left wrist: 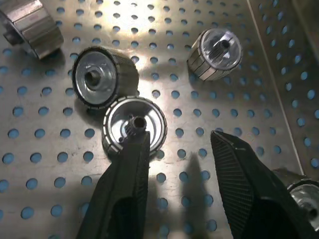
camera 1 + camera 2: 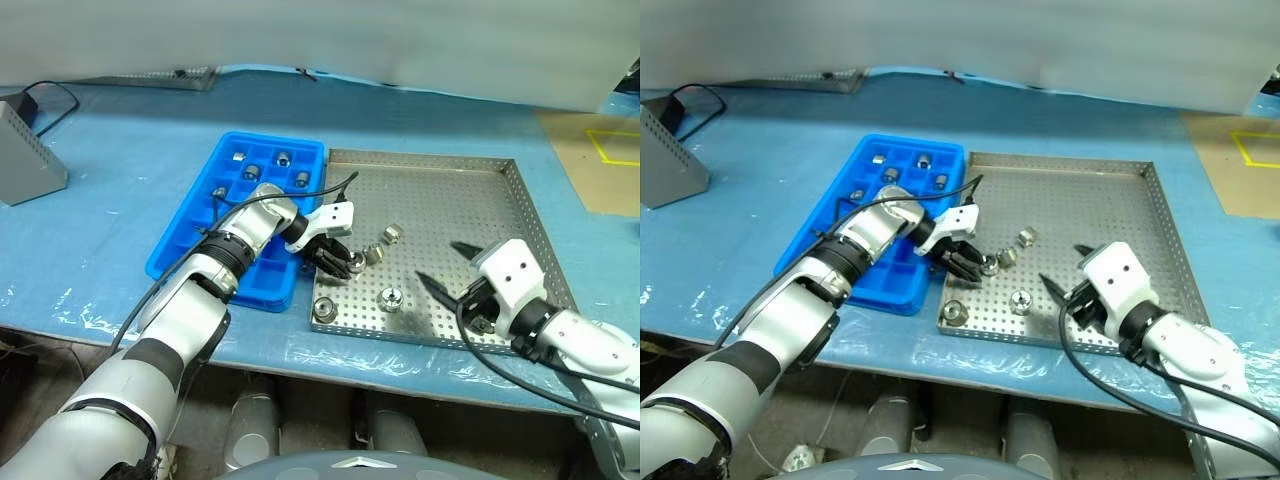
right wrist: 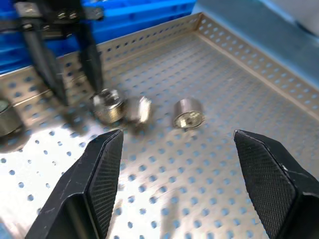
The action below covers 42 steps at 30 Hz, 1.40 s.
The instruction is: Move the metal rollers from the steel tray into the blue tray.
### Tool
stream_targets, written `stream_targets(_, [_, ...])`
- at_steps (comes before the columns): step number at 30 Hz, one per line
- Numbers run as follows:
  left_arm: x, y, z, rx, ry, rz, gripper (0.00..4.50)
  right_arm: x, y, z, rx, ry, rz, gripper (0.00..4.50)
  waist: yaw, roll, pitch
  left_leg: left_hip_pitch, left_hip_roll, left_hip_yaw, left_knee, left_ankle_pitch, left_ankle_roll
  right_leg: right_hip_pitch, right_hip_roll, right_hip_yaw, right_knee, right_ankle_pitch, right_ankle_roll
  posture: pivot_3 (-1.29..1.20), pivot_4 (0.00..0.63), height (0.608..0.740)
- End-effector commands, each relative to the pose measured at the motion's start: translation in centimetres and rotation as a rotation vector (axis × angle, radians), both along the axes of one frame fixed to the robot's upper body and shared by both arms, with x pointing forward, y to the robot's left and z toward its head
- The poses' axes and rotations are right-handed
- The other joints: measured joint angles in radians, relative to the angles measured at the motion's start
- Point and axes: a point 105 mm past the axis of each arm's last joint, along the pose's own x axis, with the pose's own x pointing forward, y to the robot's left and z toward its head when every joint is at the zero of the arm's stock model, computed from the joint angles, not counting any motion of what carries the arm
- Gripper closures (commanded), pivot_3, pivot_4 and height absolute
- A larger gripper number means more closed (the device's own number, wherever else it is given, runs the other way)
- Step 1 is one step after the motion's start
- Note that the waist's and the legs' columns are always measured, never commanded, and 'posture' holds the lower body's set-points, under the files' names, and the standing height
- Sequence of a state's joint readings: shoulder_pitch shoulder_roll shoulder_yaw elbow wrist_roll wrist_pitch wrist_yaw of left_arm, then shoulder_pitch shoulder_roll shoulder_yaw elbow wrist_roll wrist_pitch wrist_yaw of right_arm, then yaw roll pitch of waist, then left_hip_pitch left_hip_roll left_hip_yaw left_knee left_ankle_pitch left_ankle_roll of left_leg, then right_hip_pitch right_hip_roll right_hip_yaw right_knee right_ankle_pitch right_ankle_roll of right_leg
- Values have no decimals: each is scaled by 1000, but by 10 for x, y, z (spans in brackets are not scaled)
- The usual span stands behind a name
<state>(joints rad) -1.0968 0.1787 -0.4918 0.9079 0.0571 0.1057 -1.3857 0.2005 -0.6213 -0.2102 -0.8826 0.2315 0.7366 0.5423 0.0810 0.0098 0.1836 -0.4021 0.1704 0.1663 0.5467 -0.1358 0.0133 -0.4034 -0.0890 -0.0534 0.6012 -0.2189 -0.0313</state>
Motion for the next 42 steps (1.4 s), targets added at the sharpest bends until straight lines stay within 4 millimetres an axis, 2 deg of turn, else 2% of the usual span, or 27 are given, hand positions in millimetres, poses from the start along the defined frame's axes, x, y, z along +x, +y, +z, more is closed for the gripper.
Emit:
stream_targets(1, [7,-6,-9,61,-70,16,2479,-3,3,11,-19,-65,-7,832,-3,0,0,1,0,0,0,0,0,1,0,0,0,0,0,-267,150,740])
stream_targets(8, [12,-19,-11,66,-116,38,2479,-8,-7,0,-36,-52,-62,832,-15,-1,-1,12,-1,0,-2,-3,4,19,-1,-2,-17,1,4,-299,150,740])
stream_targets(12, [22,-17,-9,71,-159,91,2479,-11,-7,-7,-35,-50,-74,832,-22,-2,-1,12,-1,0,-2,-4,6,20,-1,-2,-21,2,4,-309,150,740])
stream_targets(15, [24,-18,1,46,-176,85,2479,-11,-3,-9,-38,-54,-72,832,-34,-2,-1,12,-1,0,-3,-4,6,20,-1,-2,-20,2,4,-309,150,740])
stream_targets(16, [16,-19,13,0,-128,9,2479,-11,-4,-11,-37,-52,-76,832,-37,-2,-1,11,-1,0,-3,-4,6,20,-1,-2,-20,2,4,-308,150,740])
stream_targets(19, [3,-11,31,-48,-76,-132,2479,-11,-4,-13,-36,-48,-83,832,-42,-2,-1,8,-1,0,-4,-4,6,16,-1,-2,-20,2,4,-304,150,740])
stream_targets(22, [-5,2,45,-107,-21,-206,2479,-11,-4,-17,-39,-43,-82,832,-42,-2,-1,4,0,0,-5,-4,6,12,-1,-2,-20,6,-4,-300,150,740])
stream_targets(25, [1,15,46,-54,-105,-230,2479,-7,-5,-21,-43,-45,-86,832,-43,-1,-2,1,0,0,-5,-5,7,9,-1,-3,-19,7,-4,-292,150,740])
stream_targets(28, [14,18,41,10,-199,-169,2479,-5,-3,-23,-42,-49,-80,832,-41,-1,-2,-1,0,1,-4,-5,8,8,-1,-3,-19,7,-4,-288,150,740])
stream_targets(30, [29,12,36,37,-290,-61,2479,-4,0,-24,-37,-50,-73,832,-40,-2,-1,-1,0,1,-3,-5,8,9,-1,-3,-19,7,-4,-289,150,740])
stream_targets(32, [37,-2,31,19,-249,67,2479,-3,0,-25,-45,-53,-76,832,-39,-2,-1,-1,0,1,-1,-5,8,9,-2,-3,-19,7,-4,-289,150,740])
stream_targets(34, [29,-14,21,17,-208,57,2479,-2,0,-26,-52,-56,-81,832,-40,-2,-1,-1,-1,1,-1,-6,9,10,-3,-3,-19,7,-4,-294,150,740])
stream_targets(37, [9,-33,15,-22,-18,22,2479,-2,1,-25,-52,-59,-85,832,-42,-2,-1,-1,-2,2,-1,-6,10,10,-4,-3,-19,7,-4,-304,150,740])
stream_targets(42, [-9,-44,7,-16,194,42,2479,-5,-1,-28,-77,-51,-102,832,-49,-2,-1,-1,0,3,-2,-6,10,6,-3,-3,-17,7,-4,-323,150,740])
